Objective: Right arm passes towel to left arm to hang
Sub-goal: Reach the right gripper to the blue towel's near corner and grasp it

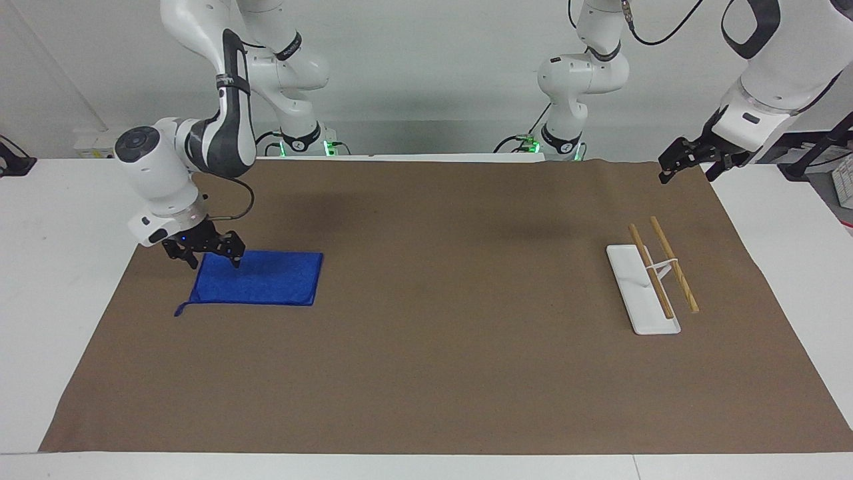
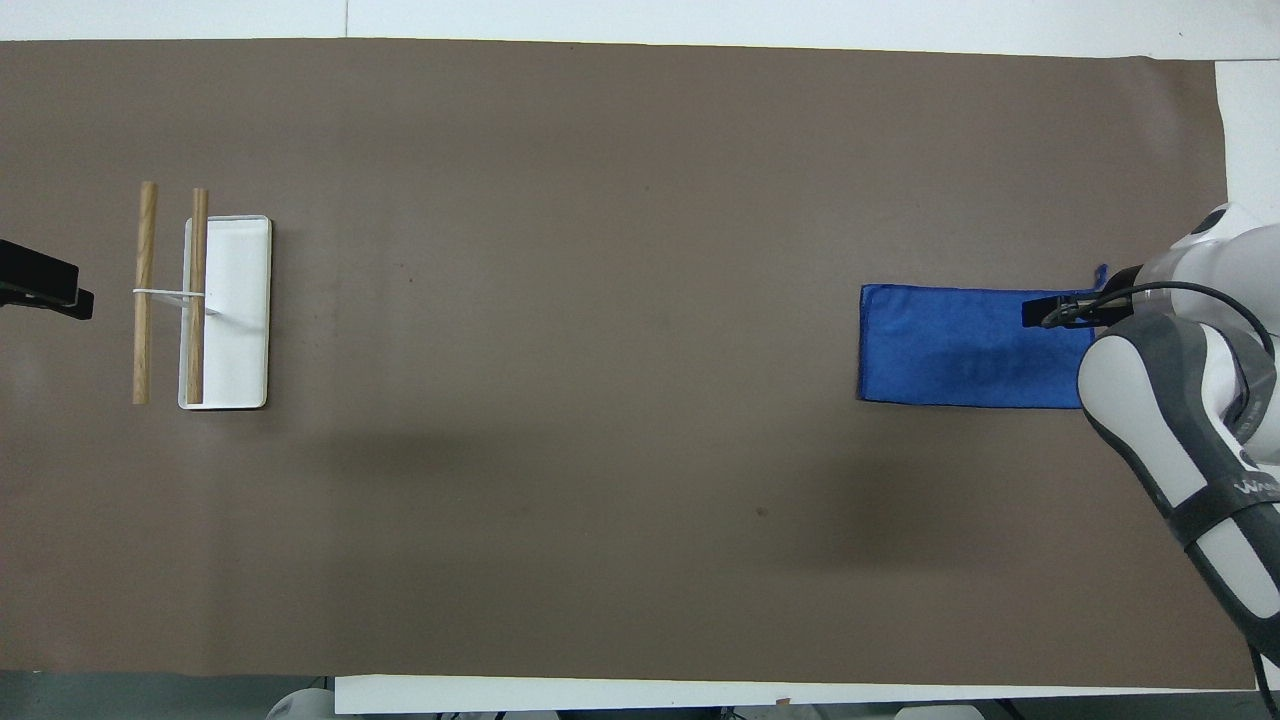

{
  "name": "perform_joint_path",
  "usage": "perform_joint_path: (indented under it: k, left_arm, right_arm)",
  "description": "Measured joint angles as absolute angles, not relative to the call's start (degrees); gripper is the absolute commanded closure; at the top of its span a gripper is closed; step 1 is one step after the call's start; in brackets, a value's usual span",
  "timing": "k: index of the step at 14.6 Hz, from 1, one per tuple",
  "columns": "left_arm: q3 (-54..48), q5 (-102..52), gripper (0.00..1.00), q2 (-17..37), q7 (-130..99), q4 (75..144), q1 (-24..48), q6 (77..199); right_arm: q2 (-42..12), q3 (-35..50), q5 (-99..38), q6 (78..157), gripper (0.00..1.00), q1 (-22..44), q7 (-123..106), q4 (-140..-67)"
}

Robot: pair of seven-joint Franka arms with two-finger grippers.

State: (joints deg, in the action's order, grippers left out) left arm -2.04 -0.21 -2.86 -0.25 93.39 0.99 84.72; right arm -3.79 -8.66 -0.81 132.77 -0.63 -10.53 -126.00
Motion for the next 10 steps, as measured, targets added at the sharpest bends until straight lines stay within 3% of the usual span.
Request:
perform_joint_path:
  k: [4,7,10]
  left_arm:
    - [-2.04,-0.21,0.00,-2.86,-0.25,93.39,0.99,84.71]
    - [-2.04,-0.21,0.00,-2.86,-0.25,93.39,0.99,84.71]
    - [-2.04,-0.21,0.00,-2.86,-0.25,93.39,0.99,84.71]
  right_arm:
    - [-6.84,-8.67,-0.81,136.67,0.04,-0.92,-10.98,-127.60]
    - [-9.19,-8.61,-0.81,138.31,0.15,-0.93,-11.32,-127.88]
    - [-10.44,-8.43,-0.81,138.36,0.20,-0.92,-11.42,-127.89]
